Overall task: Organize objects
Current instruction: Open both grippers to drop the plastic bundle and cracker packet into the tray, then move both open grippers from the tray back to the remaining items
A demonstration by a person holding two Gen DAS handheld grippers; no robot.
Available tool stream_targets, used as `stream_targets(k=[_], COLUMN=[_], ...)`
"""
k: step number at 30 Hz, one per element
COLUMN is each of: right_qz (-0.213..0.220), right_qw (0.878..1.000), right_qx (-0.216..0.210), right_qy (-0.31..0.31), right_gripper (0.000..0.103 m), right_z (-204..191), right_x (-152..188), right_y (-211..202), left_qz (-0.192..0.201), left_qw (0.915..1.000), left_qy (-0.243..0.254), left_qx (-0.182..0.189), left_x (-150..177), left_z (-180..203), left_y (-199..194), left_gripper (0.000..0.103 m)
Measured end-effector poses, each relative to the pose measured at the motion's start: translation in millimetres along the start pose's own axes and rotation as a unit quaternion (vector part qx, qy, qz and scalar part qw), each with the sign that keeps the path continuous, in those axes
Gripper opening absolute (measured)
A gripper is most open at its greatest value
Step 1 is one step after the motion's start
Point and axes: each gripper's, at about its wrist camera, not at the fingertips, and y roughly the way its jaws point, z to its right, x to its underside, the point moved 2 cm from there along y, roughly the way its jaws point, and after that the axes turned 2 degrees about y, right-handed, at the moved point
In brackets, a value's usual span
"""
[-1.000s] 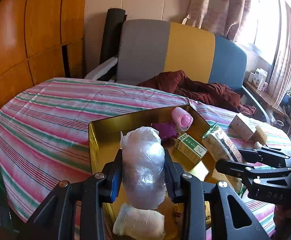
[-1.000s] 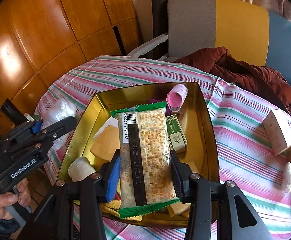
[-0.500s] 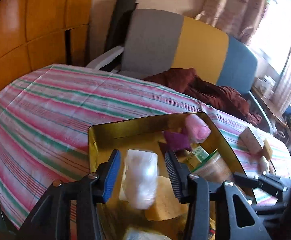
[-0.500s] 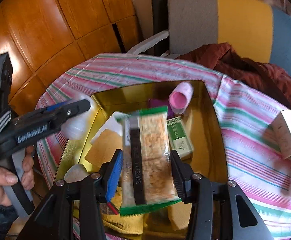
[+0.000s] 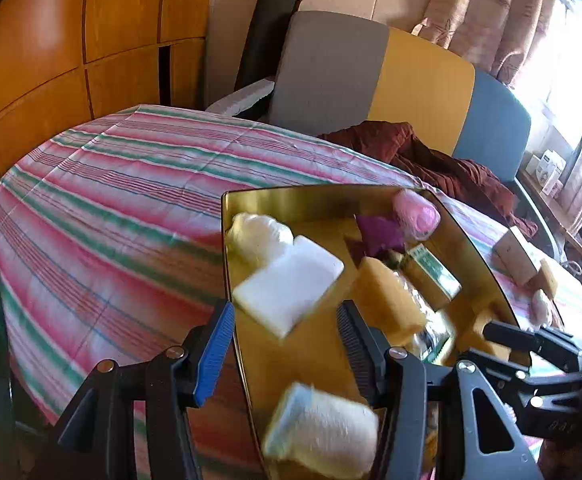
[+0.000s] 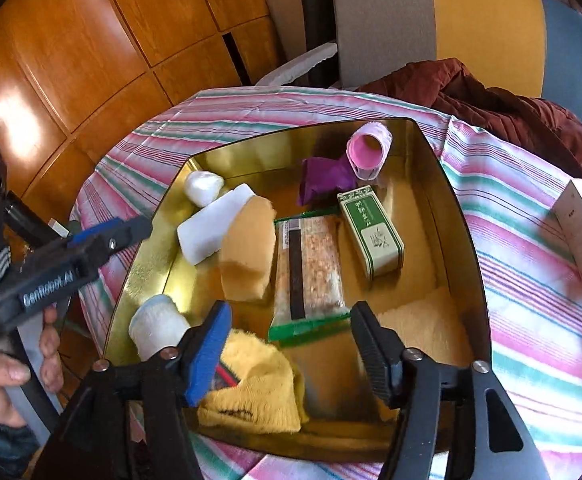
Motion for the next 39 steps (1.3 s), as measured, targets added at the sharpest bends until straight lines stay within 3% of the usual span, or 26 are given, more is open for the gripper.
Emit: stream_targets(k=[5, 11, 26, 39], right_qz=[0.017, 0.034, 0.070, 0.085], right_qw=[1.000, 0.999, 0.996, 0.993], right_qx=[0.006, 0.019, 0.046, 0.076], right_qy=[-0.005, -0.018, -0.027, 0.013], right_gripper=[0.084, 0.094, 0.099, 0.100], right_z=[-8.5, -20.3, -28.3, 8.7], right_x=[6.2, 13.1, 33.8, 52.4], right_y=[-15.2, -31.6, -69.7, -92.2], left_qz=[0.010, 0.025, 0.062, 0.046], left_qw=[0.9999, 0.9994, 0.9948, 0.9895], left_qy=[0.009, 0.022, 0.082, 0.132], left_qx=[-0.002, -0.004, 0.003, 0.037], left_x=[8.2, 11.3, 30.1, 46.2], left_z=[7.1, 18.7, 50.1, 92.2], left_y=[-17.1, -34.8, -73.0, -75.9], left_gripper=[0.054, 0.054, 0.054, 0.054])
